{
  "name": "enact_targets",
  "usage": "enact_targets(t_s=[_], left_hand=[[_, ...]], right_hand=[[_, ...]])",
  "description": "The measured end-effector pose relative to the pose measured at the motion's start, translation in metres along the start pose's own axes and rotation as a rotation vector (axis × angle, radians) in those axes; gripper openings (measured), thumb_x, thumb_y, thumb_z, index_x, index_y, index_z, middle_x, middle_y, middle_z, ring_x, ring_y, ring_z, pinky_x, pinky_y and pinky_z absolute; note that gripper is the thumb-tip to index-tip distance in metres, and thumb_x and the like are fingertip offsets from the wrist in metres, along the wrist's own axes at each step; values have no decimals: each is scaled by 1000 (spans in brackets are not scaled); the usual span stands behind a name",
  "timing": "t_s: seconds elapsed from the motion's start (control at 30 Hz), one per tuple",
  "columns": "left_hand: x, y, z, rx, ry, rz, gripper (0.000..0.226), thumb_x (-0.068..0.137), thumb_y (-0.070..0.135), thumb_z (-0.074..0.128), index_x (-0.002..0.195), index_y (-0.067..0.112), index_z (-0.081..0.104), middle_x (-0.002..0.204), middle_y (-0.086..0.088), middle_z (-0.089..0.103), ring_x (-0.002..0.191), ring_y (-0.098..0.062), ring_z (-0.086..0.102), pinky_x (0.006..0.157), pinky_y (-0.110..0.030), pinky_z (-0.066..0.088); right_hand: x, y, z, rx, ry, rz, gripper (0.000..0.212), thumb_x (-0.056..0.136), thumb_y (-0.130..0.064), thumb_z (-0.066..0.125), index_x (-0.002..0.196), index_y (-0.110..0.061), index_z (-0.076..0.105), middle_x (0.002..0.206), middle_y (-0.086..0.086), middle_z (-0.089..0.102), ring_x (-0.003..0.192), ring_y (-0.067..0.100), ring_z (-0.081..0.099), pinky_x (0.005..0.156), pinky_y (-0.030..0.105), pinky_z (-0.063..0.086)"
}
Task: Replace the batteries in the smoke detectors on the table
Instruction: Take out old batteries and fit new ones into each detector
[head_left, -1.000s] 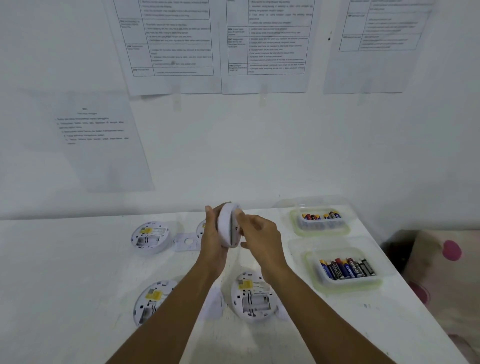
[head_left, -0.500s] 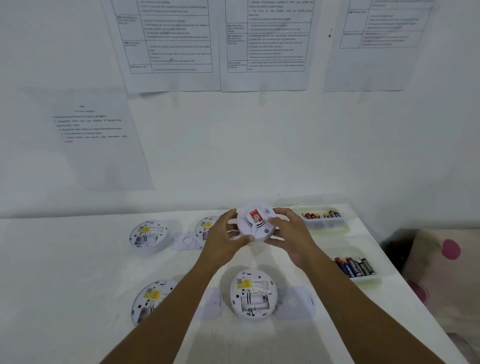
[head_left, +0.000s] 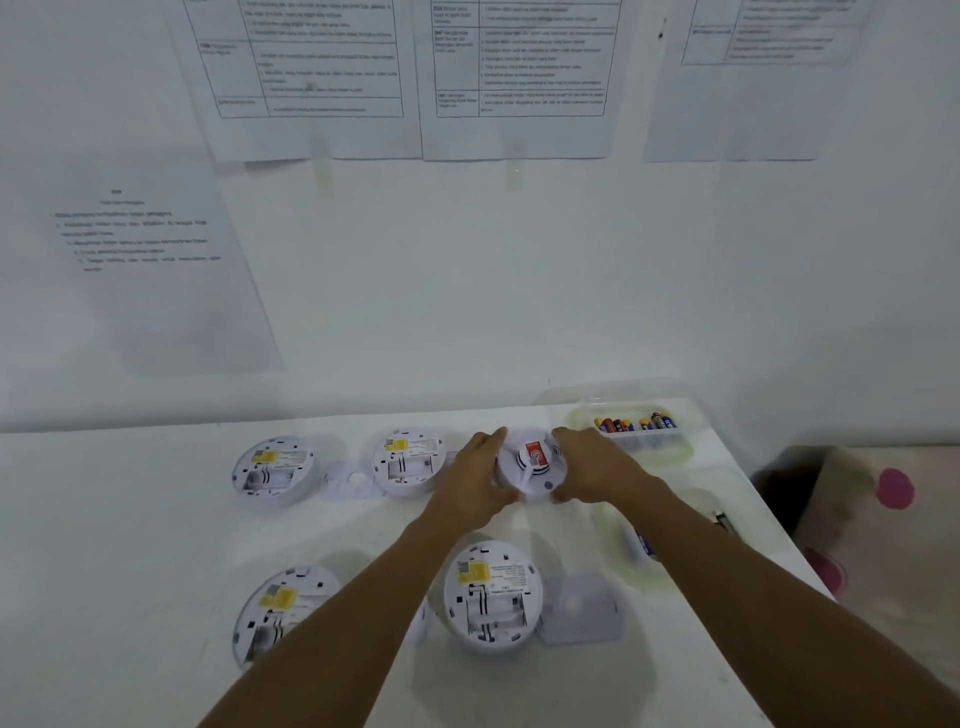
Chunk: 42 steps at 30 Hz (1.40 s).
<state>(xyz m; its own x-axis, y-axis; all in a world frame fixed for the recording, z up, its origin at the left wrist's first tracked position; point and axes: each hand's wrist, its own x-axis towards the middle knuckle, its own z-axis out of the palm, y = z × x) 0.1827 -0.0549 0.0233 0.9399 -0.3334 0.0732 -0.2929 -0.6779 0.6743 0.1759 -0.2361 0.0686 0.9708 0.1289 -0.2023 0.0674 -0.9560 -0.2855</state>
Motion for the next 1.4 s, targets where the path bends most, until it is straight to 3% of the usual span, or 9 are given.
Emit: enact_targets(t_s=[0.23,0.43,0.6,0.7,0.87,1.0,1.23,1.3,1.4], left_hand=[[11,4,7,10,-41,-72,92,83,30,75,155,19,19,153,-9,37,141,-23,33,109,-31,30],[13,3,8,-1,-40,-78,94,82,31,77,155,17,20,153,-9,38,140,-22,33,109,-32,31],[7,-1,-8,95,23,81,92,81,35,77,153,14,25,149,-9,42,138,-23,35,108,-28,30],[0,-15,-34,249,129,177,90,77,38,79,149,9,33,146,-13,45,138,-30,37,114,-37,25],[-15,-66,-75,371,70,-98,115,65,61,79,154,19,19,159,-7,26,147,-27,20,120,-41,13],[-27,-78,-83,146,31,-149,110,67,37,87,153,13,22,154,-7,33,138,-22,35,108,-29,30],[-38,-78,-82,-101,138,38,114,62,26,92,152,19,22,146,5,34,122,0,37,88,3,32],[-42,-75,-84,-253,130,55,118,60,23,93,152,24,19,143,10,38,122,3,43,92,-2,36],[-48,-69,-86,-625,155,-32,108,69,26,87,152,27,19,143,13,46,126,-1,50,103,-23,46]], right_hand=[[6,10,-2,-3,-33,35,54,72,-26,82,116,-7,56,110,10,64,86,18,55,70,26,42],[6,12,0,-21,15,-2,50,76,-24,78,119,-9,57,113,9,65,98,24,62,73,26,45],[0,12,-1,-62,124,-29,54,77,-32,77,122,-14,54,114,7,62,100,22,59,78,29,46],[-6,1,-6,-87,173,-66,59,82,-30,71,134,-17,47,124,7,56,114,23,52,90,33,45],[-9,-38,1,77,160,-173,51,87,-31,66,135,-22,51,128,3,58,116,19,54,94,32,45],[-5,-71,16,242,149,-188,36,90,-28,64,125,-19,61,117,3,66,98,17,64,86,29,50],[4,-108,32,870,165,28,26,89,-20,67,114,-15,62,96,9,73,82,23,72,79,37,60],[2,-110,31,1068,145,65,24,89,-11,67,112,-10,62,91,13,73,80,26,72,77,38,61],[-1,-108,28,1255,150,62,22,89,-8,67,110,-7,63,89,15,74,78,26,71,78,39,60]])
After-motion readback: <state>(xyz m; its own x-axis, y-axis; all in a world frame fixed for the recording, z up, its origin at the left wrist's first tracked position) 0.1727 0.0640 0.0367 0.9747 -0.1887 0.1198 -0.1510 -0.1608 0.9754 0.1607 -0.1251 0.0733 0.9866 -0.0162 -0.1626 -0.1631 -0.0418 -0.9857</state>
